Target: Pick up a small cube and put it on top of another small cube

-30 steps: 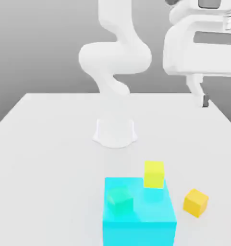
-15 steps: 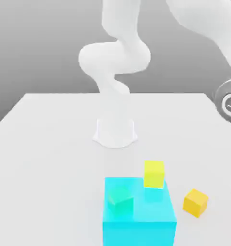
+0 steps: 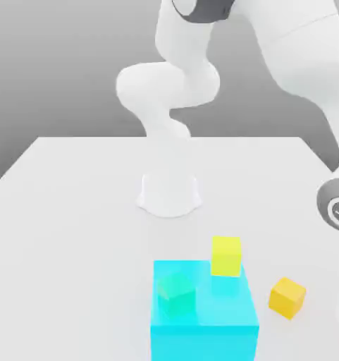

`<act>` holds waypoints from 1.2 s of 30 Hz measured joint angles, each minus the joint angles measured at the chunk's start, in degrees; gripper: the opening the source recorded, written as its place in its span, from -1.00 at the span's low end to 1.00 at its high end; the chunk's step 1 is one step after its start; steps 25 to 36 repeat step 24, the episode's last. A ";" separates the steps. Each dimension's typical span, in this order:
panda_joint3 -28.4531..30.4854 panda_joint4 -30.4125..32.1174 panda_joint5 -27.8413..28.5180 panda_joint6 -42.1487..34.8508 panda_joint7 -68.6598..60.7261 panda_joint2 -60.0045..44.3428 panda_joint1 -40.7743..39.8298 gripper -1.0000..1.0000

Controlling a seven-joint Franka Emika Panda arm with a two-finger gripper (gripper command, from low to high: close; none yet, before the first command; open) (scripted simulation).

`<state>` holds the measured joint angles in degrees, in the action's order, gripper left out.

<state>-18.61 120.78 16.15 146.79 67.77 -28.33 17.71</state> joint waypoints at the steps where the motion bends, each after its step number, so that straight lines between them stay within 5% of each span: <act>1: 0.19 1.08 -0.58 -0.88 -1.03 1.95 -1.28 -1.00; 16: 11.11 20.88 -16.03 -9.94 -24.35 32.98 -22.55 -1.00; 20: 11.84 23.90 -16.54 -3.34 -25.62 29.55 -23.07 -1.00; 21: 11.49 24.39 -16.22 -1.34 -25.42 28.02 -23.49 1.00; 36: 11.48 24.39 -16.22 -1.34 -25.42 28.02 -23.73 1.00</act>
